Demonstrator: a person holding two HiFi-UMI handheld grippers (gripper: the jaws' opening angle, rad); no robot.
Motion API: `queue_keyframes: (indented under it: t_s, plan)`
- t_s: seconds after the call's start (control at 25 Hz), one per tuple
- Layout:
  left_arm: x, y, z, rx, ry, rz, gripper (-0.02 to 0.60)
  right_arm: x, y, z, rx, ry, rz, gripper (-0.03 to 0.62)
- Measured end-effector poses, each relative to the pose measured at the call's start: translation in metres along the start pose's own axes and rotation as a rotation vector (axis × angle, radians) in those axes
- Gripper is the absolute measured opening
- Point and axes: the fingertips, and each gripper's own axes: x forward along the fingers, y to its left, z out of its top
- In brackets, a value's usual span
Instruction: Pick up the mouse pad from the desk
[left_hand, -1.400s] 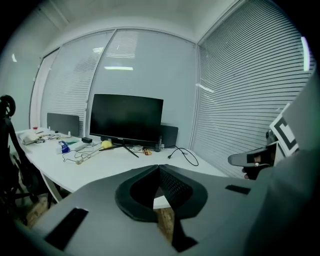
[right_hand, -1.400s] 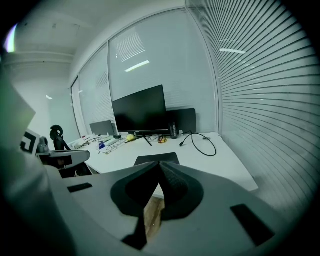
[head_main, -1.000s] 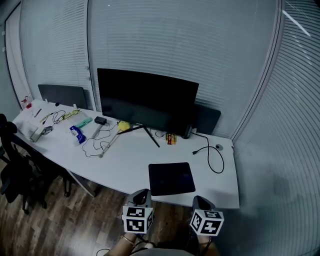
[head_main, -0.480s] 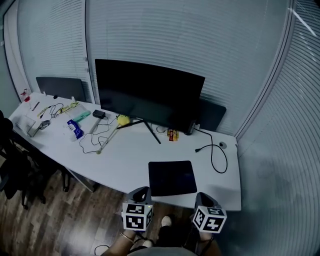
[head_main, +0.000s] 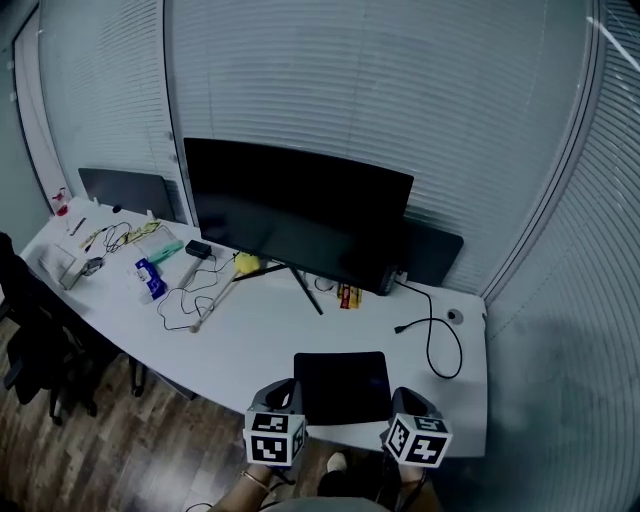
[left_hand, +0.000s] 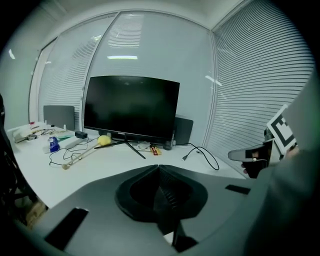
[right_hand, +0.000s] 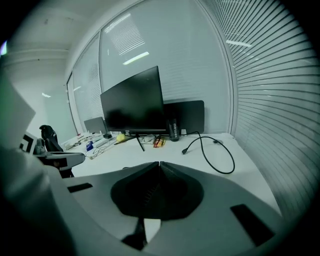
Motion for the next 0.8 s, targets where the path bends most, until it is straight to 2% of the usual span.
queue_keyframes:
  t_s: [0.2, 0.56, 0.8]
  plan:
    - [0.024, 0.003, 0.016, 0.013, 0.008, 0.034, 0.018, 0.03, -0.013, 0.019, 0.009, -0.001, 0.019, 0.034]
    - [0.063, 0.011, 0.038, -0.017, 0.011, 0.098, 0.018, 0.075, -0.026, 0.052, -0.02, 0.02, 0.071, 0.034]
    - [0.079, 0.011, 0.035, -0.04, 0.038, 0.138, 0.018, 0.102, -0.034, 0.057, -0.04, 0.055, 0.108, 0.034]
